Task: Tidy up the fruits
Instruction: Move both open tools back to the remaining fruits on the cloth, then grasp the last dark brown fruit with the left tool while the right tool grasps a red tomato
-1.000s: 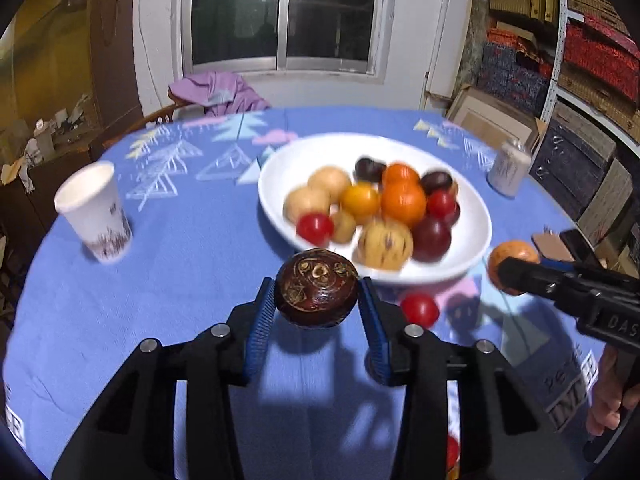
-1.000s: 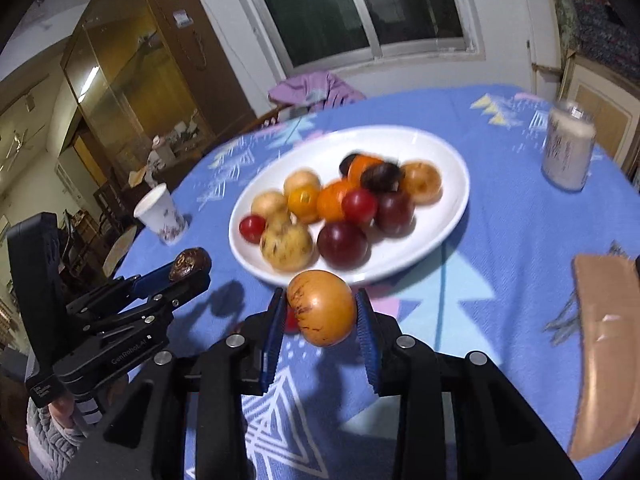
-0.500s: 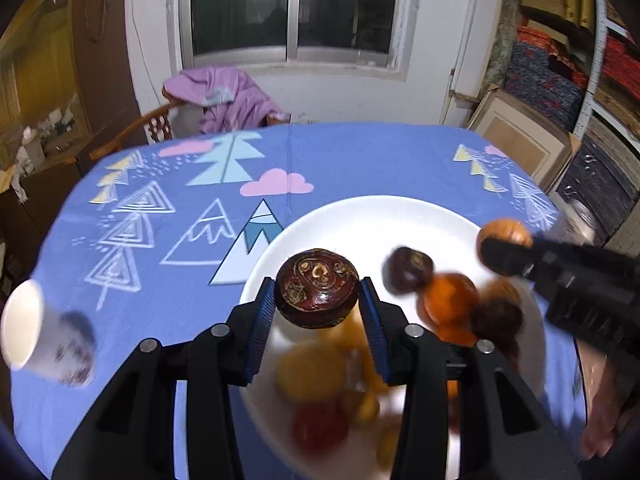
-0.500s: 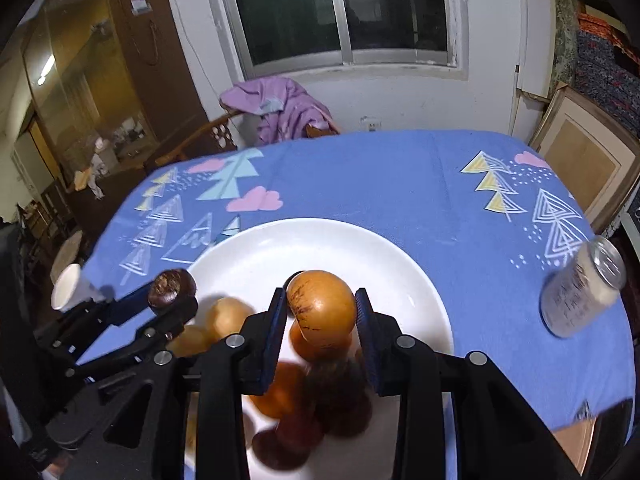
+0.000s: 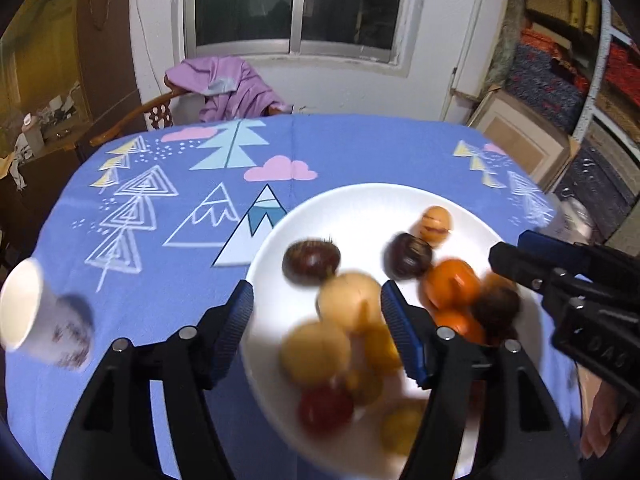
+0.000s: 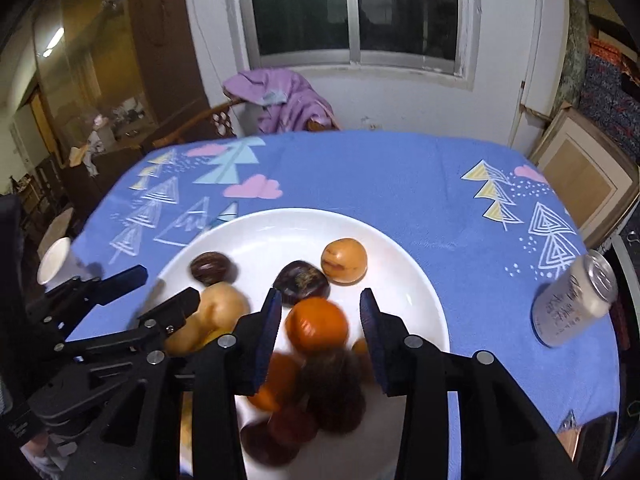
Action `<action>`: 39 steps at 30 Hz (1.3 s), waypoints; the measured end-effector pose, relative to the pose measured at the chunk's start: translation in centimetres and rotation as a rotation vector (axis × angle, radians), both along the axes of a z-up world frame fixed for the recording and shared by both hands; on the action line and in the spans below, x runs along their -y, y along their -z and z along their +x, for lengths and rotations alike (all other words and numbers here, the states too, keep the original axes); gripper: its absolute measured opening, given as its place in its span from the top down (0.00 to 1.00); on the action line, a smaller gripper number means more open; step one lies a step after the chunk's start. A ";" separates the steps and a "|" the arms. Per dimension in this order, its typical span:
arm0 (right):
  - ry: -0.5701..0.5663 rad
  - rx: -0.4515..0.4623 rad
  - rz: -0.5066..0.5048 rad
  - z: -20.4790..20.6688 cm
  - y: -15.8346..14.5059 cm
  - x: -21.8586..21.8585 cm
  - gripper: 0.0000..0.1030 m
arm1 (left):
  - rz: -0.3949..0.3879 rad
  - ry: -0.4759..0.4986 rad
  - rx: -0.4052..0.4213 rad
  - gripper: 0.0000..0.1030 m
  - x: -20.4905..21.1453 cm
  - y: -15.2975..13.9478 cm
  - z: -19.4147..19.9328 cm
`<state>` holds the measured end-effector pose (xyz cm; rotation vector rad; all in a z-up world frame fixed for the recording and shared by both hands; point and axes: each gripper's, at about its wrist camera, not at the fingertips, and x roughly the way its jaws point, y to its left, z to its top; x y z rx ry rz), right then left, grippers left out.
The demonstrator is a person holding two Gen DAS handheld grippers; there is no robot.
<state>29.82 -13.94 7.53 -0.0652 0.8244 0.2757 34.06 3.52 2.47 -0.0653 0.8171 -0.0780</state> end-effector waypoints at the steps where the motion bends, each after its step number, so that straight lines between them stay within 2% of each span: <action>1: -0.011 0.007 0.011 -1.3 -0.3 0.2 0.59 | 0.000 0.010 0.007 0.37 0.0 -0.3 -1.3; 7: -0.061 -0.009 0.099 -9.2 0.2 2.3 0.57 | 0.028 0.086 0.014 0.35 0.7 0.4 -9.7; 10: -0.064 -0.047 0.135 -11.5 1.5 3.0 0.56 | 0.036 0.150 -0.006 0.35 1.4 2.0 -12.7; 13: -0.057 -0.076 0.151 -12.5 2.7 3.3 0.56 | 0.091 0.208 -0.016 0.35 3.1 3.5 -14.3; 18: -0.075 -0.136 0.164 -12.7 4.3 2.4 0.56 | 0.145 0.237 -0.018 0.35 4.9 5.1 -14.9; 21: -0.090 -0.166 0.170 -12.0 4.8 1.3 0.56 | 0.105 0.231 -0.054 0.35 4.5 6.0 -14.2; 24: -0.100 -0.194 0.169 -11.2 5.3 0.0 0.56 | 0.078 0.245 -0.064 0.49 4.3 6.2 -14.1; 25: -0.100 -0.205 0.169 -10.9 5.5 -0.4 0.56 | 0.080 0.251 -0.062 0.58 4.3 6.2 -14.1; 28: -0.104 -0.223 0.153 -10.2 6.1 -1.5 0.57 | 0.111 0.260 -0.053 0.58 4.3 6.1 -14.3; 33: -0.118 -0.235 0.106 -10.1 7.1 -2.9 0.57 | 0.093 0.237 -0.051 0.58 3.5 5.9 -14.3; 34: -0.117 -0.232 0.096 -10.0 7.3 -3.2 0.58 | 0.096 0.231 -0.049 0.58 3.4 5.9 -14.4; 36: -0.112 -0.220 0.079 -10.1 7.5 -3.3 0.67 | 0.106 0.224 -0.043 0.58 3.3 5.8 -14.5; 39: -0.113 -0.210 0.080 -10.1 7.6 -3.2 0.69 | 0.123 0.206 -0.029 0.58 3.1 5.6 -14.8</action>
